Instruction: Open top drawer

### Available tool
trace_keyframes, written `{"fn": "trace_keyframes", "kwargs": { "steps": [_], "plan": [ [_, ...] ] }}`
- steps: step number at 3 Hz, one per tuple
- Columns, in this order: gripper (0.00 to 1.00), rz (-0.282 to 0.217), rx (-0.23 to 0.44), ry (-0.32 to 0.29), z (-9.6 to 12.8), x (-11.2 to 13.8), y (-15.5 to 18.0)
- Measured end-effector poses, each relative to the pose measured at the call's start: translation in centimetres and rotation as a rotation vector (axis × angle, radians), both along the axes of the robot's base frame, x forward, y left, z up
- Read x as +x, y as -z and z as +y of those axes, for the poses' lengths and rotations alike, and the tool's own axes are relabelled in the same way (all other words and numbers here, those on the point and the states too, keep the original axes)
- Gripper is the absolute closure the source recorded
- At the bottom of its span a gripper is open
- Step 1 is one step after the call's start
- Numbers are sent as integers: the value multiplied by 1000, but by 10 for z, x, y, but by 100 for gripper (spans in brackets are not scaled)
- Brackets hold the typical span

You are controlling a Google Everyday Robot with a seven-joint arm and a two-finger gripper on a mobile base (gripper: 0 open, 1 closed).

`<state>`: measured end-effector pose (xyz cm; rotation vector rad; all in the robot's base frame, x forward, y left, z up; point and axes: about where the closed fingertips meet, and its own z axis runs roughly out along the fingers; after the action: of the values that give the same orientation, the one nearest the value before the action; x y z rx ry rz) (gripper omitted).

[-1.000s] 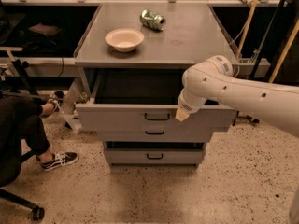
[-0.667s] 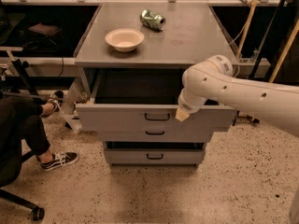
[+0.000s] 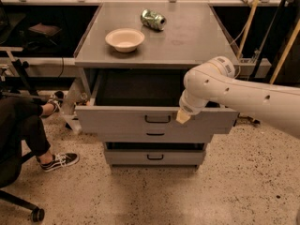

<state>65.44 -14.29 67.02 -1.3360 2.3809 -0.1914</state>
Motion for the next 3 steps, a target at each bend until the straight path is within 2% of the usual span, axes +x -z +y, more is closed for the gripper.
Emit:
{"fn": "trace_keyframes", "kwargs": {
  "steps": [3],
  "plan": [
    [100,-2,8,7,-3,-14,-1]
  ]
}}
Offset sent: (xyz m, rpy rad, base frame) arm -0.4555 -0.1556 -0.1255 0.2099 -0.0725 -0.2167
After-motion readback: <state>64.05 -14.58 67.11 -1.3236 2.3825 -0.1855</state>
